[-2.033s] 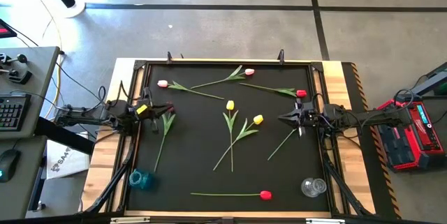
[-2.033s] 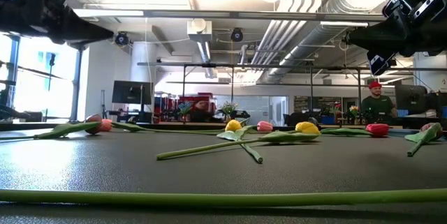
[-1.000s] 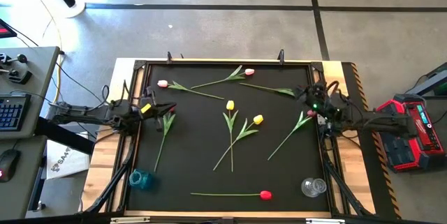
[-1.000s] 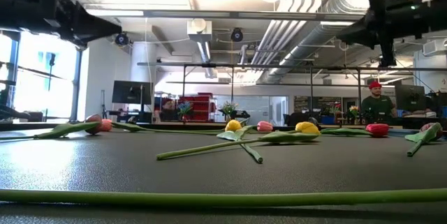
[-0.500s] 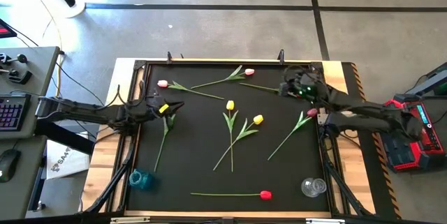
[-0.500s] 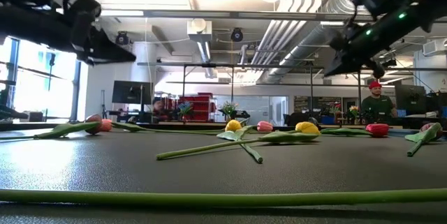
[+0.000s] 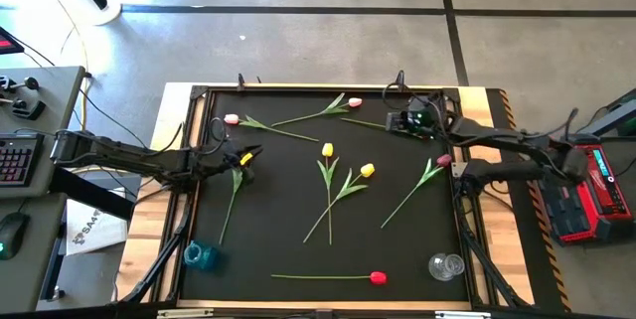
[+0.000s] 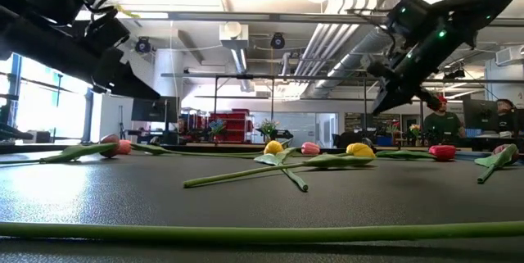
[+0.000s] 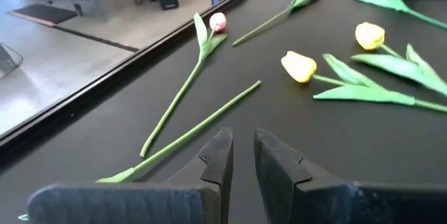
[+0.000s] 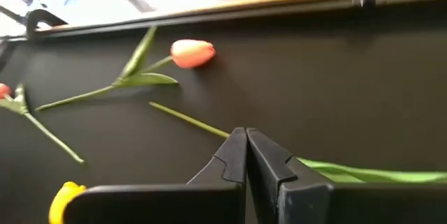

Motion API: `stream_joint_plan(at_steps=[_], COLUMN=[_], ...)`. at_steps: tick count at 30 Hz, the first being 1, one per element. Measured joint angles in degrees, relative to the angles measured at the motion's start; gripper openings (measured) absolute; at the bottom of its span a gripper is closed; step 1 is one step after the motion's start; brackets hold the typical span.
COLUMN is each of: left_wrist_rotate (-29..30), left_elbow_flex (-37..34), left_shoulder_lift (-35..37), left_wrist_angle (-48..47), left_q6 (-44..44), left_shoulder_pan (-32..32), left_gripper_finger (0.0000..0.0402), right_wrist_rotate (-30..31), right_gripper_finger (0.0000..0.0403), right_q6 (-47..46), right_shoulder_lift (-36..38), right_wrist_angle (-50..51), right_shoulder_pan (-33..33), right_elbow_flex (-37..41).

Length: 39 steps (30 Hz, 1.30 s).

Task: Sort flowers into vase by color
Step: Put the right dark pink flower into the transparent vase

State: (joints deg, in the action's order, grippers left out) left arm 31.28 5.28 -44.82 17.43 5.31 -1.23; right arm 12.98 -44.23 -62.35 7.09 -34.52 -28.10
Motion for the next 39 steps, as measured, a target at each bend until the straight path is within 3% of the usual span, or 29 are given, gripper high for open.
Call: stream_joint_plan(at_steps=[3, 7, 13, 16, 19, 22, 25, 27, 29, 32, 34, 39], left_wrist_rotate=[1.00, 0.92, -3.53, 0.98, 3.52, 3.51, 3.52, 3.38, 0.57, -8.34, -13.27, -15.77], left_elbow_flex=[0.00, 0.40, 1.64, 1.64, 1.65, 1.70, 1.70, 1.70, 1.70, 1.70, 1.70, 1.70], left_shoulder_lift=[-0.90, -2.44, -5.80, -8.11, -9.23, -10.42, -11.38, -11.55, -11.60, -11.60, -11.58, -11.60], left_wrist_angle=[0.11, -0.14, 0.50, 5.20, 10.44, 12.20, 11.57, 11.02, 11.12, 10.78, 10.42, 8.01], left_q6=[1.27, 2.29, 4.70, 0.37, 0.27, -0.50, -5.50, -3.39, 1.64, 5.33, 5.61, 7.96], left_shoulder_pan=[-0.05, -1.45, -2.19, -2.83, -3.87, -4.64, -5.13, -5.14, -5.14, -5.12, -5.10, -4.30], left_gripper_finger=[0.0049, 0.0049, 0.0049, 0.0049, 0.0049, 0.0049, 0.0049, 0.0049, 0.0049, 0.0049, 0.0049, 0.0049], right_wrist_rotate=[-0.36, -6.99, -6.49, -7.41, -10.52, -9.30, -6.89, -6.37, -8.97, -15.71, -16.16, -16.67], right_gripper_finger=[0.0000, 0.0011, 0.0078, 0.0111, 0.0131, 0.0138, 0.0140, 0.0140, 0.0140, 0.0140, 0.0140, 0.0140], right_q6=[-0.74, 0.40, -8.92, -9.46, -6.18, 1.12, 3.40, 2.31, -0.32, -0.74, -0.74, -4.58], right_shoulder_lift=[-2.08, -3.84, -7.04, -8.69, -10.96, -13.77, -16.55, -18.51, -20.19, -21.46, -21.57, -21.59], right_wrist_angle=[-0.04, -1.05, -1.46, -1.80, -1.35, -1.55, -3.11, -5.57, -8.24, -9.19, -8.69, -3.62], right_shoulder_pan=[-0.16, -1.97, -3.81, -7.66, -12.28, -14.92, -14.14, -12.20, -10.31, -8.04, -5.75, 0.74], right_elbow_flex=[0.00, 0.00, 0.00, -0.64, -2.84, -5.48, -6.86, -6.88, -6.89, -8.43, -8.95, -9.07])
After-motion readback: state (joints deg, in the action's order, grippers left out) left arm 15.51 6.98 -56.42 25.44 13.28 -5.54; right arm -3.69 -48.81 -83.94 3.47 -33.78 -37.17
